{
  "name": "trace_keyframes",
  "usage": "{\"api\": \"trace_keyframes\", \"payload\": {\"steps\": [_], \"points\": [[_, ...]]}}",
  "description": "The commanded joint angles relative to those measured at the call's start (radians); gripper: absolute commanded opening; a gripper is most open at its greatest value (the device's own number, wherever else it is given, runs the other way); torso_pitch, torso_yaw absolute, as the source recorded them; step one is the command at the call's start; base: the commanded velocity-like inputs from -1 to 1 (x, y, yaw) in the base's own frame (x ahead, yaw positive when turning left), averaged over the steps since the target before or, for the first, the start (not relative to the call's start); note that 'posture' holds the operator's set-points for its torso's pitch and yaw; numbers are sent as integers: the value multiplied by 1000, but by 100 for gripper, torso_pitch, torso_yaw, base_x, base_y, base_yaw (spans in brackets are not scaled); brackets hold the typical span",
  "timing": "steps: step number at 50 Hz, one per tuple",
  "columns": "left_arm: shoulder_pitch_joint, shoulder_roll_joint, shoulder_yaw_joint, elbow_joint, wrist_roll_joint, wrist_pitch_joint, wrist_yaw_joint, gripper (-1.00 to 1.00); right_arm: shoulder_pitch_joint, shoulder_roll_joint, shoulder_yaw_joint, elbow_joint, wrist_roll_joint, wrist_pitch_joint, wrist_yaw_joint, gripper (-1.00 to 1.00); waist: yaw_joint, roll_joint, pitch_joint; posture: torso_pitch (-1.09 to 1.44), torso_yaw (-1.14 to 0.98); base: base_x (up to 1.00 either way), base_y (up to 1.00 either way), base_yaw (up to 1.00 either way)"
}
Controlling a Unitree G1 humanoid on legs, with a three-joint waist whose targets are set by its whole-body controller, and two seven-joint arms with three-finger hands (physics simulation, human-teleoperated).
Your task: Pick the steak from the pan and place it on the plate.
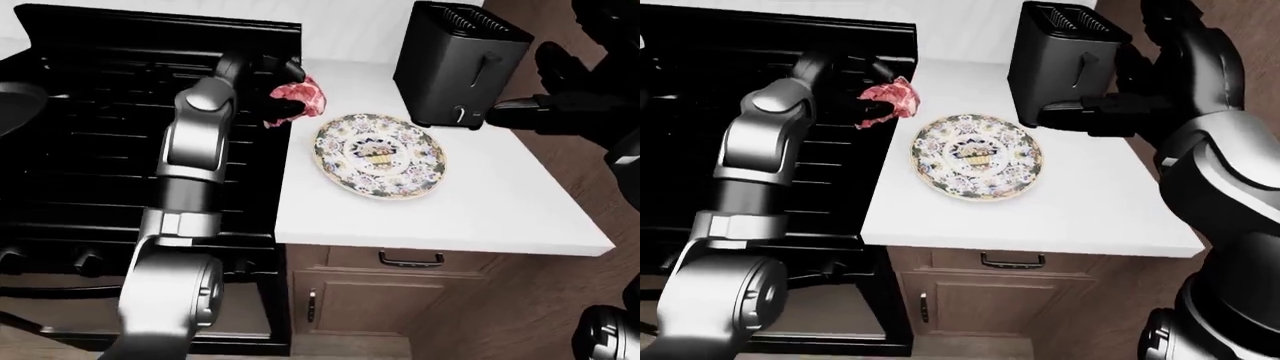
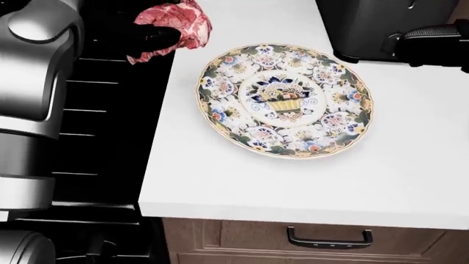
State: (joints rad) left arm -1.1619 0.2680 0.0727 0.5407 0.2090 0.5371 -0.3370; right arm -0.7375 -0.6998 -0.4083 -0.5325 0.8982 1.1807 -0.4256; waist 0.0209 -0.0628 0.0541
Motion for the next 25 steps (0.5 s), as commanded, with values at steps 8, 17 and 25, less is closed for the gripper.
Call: {"api": "trace_keyframes", "payload": {"steps": [8, 17, 25], "points": [[-53, 8, 7, -54, -7, -38, 6, -36, -23, -17, -22, -18, -10, -28, -4, 100, -10, 38, -55, 0, 0, 0, -13, 0], [-60, 4, 5, -46, -6, -39, 7, -36, -28, -21, -25, -12, -11, -29, -3, 100, -4, -29, -21, 0, 0, 0, -9, 0], [-53, 4, 6, -49, -6, -40, 7, -36, -26, -18, -18, -14, -14, -32, -2, 100, -15, 23, -13, 0, 0, 0, 0, 0]]}}
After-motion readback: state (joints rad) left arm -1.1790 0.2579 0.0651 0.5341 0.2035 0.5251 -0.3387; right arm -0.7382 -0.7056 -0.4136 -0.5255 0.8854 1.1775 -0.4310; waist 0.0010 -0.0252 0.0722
